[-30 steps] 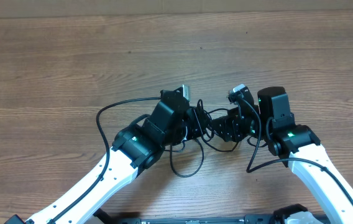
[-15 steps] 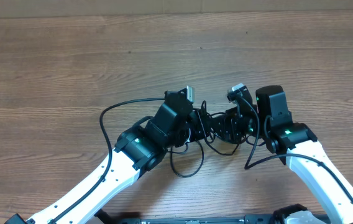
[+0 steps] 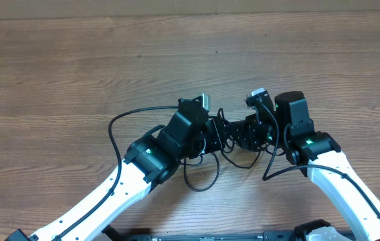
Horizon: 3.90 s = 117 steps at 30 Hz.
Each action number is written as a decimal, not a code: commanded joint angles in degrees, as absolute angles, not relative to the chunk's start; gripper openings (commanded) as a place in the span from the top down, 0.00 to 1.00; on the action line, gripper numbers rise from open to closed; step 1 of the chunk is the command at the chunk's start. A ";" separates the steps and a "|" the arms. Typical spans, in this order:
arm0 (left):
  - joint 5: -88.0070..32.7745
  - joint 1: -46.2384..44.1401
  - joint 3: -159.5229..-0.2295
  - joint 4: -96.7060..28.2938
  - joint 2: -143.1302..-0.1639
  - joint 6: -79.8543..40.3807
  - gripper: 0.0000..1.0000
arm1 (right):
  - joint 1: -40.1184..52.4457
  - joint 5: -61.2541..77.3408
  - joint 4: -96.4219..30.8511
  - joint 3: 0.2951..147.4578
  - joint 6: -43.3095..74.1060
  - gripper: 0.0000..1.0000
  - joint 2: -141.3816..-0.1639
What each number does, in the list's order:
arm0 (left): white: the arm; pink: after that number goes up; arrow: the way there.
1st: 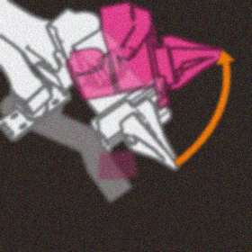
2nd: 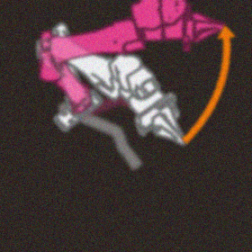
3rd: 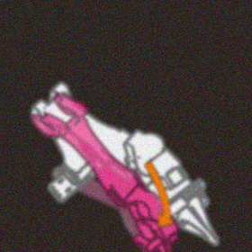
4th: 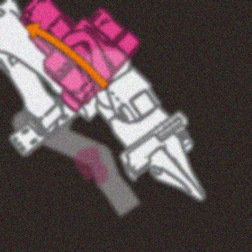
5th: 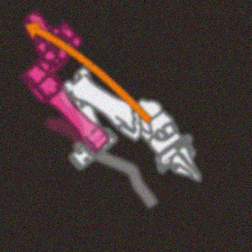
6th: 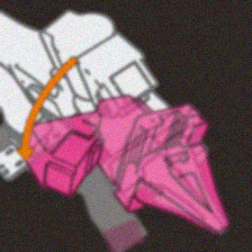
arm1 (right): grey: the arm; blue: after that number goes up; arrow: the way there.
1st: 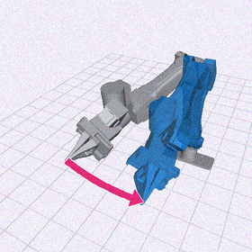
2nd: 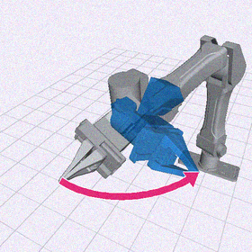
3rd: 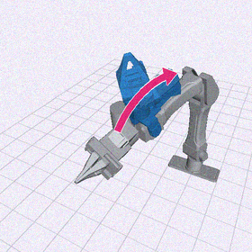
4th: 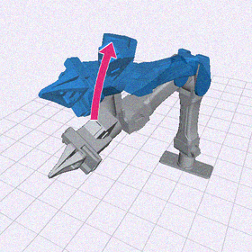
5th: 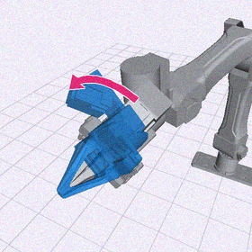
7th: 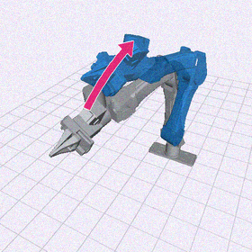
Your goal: Untangle cables
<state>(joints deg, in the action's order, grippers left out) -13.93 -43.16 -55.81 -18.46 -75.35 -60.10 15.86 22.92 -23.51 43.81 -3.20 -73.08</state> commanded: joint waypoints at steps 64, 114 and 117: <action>-18.72 -42.22 -56.84 -27.70 -74.87 -60.88 0.96 | 1.89 -13.45 -30.35 44.60 21.08 0.23 -73.76; -4.10 -41.87 -56.84 -31.44 -74.87 -44.53 0.96 | -21.71 37.15 -32.86 44.60 3.77 0.07 -73.73; -2.44 -41.87 -56.84 -28.86 -74.87 -36.38 0.96 | -20.29 47.68 -33.95 44.60 -1.13 0.07 -73.76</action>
<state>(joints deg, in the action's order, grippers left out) -3.22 -42.24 -55.88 -30.76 -75.55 -50.33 -21.91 27.31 -33.32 43.81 10.50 -73.63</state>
